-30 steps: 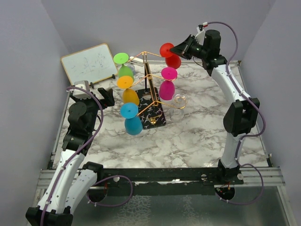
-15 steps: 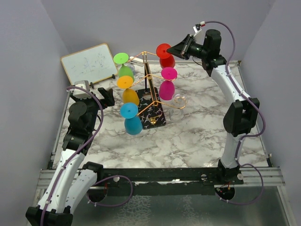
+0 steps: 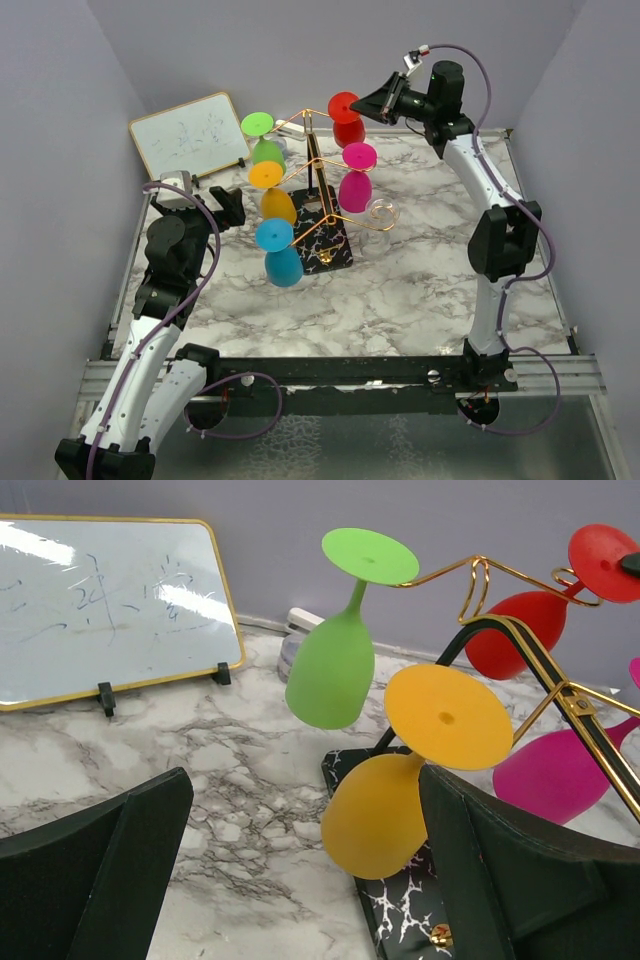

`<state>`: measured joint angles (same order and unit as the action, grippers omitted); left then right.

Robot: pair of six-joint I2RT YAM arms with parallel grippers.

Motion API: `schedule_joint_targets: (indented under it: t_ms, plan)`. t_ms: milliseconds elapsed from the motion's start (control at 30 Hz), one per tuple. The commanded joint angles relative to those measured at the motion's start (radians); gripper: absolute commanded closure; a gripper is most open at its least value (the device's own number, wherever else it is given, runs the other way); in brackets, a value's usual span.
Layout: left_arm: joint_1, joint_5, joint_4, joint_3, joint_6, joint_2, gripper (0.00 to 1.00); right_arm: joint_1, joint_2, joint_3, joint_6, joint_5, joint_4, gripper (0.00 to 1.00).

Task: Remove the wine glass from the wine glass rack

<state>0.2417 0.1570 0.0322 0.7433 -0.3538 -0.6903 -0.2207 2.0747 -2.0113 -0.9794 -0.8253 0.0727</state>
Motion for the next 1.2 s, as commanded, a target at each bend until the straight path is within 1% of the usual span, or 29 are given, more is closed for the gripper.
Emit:
schedule_joint_targets:
  t_ms: [0, 300, 400, 533, 867, 967, 1033, 1067, 1100, 1133, 1167]
  plan:
    - [-0.008, -0.058, -0.036, -0.016, -0.005, -0.001, 0.01, -0.007, 0.025, -0.054, -0.015, -0.030, -0.055, 0.99]
    - [-0.015, -0.063, -0.038, -0.018, -0.002, 0.000, 0.01, -0.025, 0.124, -0.206, -0.035, -0.041, -0.031, 0.99]
    - [-0.016, -0.060, -0.038, -0.018, -0.001, 0.000, 0.01, -0.030, 0.141, -0.222, -0.041, -0.038, -0.039, 0.99]
    - [-0.021, -0.066, -0.043, -0.018, -0.004, -0.001, 0.01, -0.032, 0.142, -0.212, -0.015, -0.004, -0.097, 0.99]
    - [-0.027, -0.067, -0.058, -0.015, -0.019, -0.005, 0.01, -0.031, 0.130, -0.291, 0.294, 0.262, -0.113, 0.99]
    - [-0.027, -0.089, -0.076, -0.013, -0.023, -0.015, 0.01, -0.030, 0.069, -0.249, 0.423, 0.327, -0.107, 0.99]
    - [-0.028, -0.106, -0.083, 0.003, -0.031, -0.036, 0.01, -0.033, -0.026, -0.159, 0.518, 0.372, -0.118, 0.99]
    - [-0.027, -0.127, -0.085, 0.021, -0.035, -0.051, 0.03, -0.035, -0.080, -0.094, 0.567, 0.384, -0.134, 0.99]
    - [-0.027, -0.157, -0.088, 0.043, -0.038, -0.070, 0.08, -0.039, -0.149, -0.026, 0.615, 0.401, -0.151, 0.99]
    - [-0.027, -0.187, -0.089, 0.070, -0.046, -0.090, 0.17, -0.044, -0.214, 0.055, 0.666, 0.410, -0.173, 0.99]
    - [-0.027, -0.213, -0.090, 0.103, -0.064, -0.114, 0.33, -0.050, -0.313, 0.161, 0.717, 0.406, -0.200, 0.99]
